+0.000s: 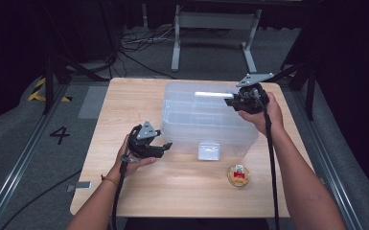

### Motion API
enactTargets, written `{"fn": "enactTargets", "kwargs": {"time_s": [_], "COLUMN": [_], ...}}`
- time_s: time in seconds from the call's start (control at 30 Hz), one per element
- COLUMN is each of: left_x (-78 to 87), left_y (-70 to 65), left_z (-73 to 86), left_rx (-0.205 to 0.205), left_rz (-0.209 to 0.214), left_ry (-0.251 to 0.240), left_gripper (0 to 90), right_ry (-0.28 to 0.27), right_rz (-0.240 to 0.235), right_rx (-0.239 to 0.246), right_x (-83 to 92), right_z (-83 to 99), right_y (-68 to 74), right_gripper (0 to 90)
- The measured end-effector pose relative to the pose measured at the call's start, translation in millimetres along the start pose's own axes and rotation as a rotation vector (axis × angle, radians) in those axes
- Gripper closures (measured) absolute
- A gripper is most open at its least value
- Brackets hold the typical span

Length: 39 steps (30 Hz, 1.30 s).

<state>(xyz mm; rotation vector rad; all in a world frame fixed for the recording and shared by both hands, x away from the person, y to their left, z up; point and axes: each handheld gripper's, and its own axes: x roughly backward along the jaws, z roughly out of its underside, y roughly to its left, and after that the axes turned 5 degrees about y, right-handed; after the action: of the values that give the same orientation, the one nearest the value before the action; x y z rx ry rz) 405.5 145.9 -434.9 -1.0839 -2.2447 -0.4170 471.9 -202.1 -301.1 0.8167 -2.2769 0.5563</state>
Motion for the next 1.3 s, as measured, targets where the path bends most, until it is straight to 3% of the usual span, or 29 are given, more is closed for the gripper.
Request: {"fn": "enactTargets", "kwargs": {"time_s": [0.13,0.27,0.5,0.73,1.3], "left_x": [6.5,20.1,31.7,30.6,19.0], "left_y": [1.4,4.7,8.9,6.0,-0.2], "left_z": [1.5,1.3,2.3,-1.4,-15.0], "left_rx": [-0.005,-0.001,0.002,-0.029,-0.009], "left_rz": [0.004,0.0,0.018,-0.007,-0.044], "left_ry": [-0.003,-0.047,-0.089,-0.102,-0.142], "left_gripper": [39.6,43.7,65.0,83.2,89.4], "right_ry": [-0.008,0.002,0.027,0.04,0.068], "right_rz": [0.004,-0.003,0.0,0.001,0.013], "right_rx": [-0.016,-0.021,-0.03,-0.042,-0.033], "right_x": [2.0,2.7,3.6,4.4,8.2], "right_z": [-4.1,-7.0,-13.0,-18.2,-23.4], "right_y": [-2.9,-5.6,-7.3,-10.8,-12.5], "right_gripper": [74.5,74.4,74.0,73.8,72.8]}}
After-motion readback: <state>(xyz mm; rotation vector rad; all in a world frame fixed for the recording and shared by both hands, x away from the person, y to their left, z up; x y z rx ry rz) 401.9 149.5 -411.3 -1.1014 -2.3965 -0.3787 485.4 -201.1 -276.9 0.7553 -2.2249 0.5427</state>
